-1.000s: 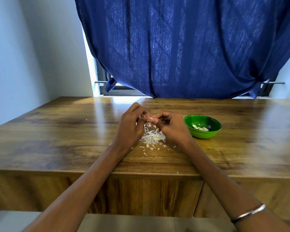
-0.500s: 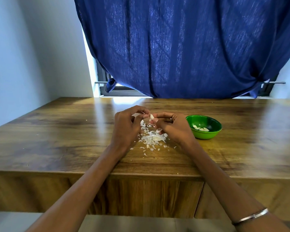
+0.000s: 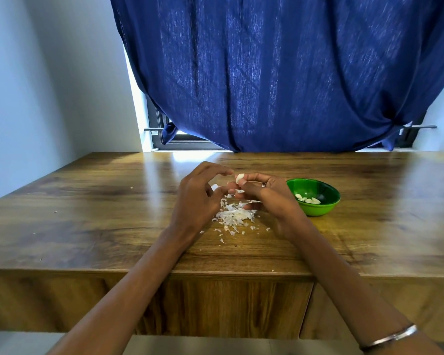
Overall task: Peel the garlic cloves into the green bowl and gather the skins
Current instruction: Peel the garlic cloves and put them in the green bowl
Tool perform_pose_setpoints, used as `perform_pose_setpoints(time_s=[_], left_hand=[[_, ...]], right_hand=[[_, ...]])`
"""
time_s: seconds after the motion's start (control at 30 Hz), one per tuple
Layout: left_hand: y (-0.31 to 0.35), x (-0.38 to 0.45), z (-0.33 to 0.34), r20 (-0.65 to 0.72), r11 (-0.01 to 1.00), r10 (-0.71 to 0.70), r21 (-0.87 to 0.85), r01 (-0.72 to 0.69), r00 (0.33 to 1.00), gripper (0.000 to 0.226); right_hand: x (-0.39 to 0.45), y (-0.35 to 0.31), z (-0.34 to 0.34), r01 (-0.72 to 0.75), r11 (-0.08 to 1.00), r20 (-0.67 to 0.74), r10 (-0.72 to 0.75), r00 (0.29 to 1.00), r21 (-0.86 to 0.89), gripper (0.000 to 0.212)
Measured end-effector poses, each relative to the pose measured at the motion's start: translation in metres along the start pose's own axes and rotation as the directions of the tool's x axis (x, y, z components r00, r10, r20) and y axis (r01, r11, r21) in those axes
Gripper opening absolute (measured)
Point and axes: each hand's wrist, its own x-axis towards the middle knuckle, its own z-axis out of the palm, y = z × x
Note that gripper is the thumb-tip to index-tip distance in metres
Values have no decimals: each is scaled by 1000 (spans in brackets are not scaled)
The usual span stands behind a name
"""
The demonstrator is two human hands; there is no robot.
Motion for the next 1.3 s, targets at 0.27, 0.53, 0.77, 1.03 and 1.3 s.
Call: perform_pose_setpoints(time_s=[0.27, 0.53, 0.77, 1.03, 1.3], left_hand=[[1, -1, 1, -27, 983, 156, 98, -152, 987, 23], [3, 0, 0, -99, 996, 92, 23, -90, 991, 22], [5, 1, 0, -116, 998, 62, -27, -65, 991, 16], [4, 3, 3, 38, 992, -22, -123, 27, 999, 24], [0, 2, 5, 110, 994, -16, -103, 27, 994, 23]], right_hand=[[-1, 0, 0, -98, 993, 103, 91, 991, 65, 7], [-5, -5, -1, -53, 988, 98, 39, 994, 145, 14], [-6, -4, 0, -4, 999, 53, 7, 999, -41, 5], [-5, -1, -2, 24, 983, 43, -16, 999, -181, 6], [-3, 1, -2, 85, 970, 28, -81, 996, -227, 5]])
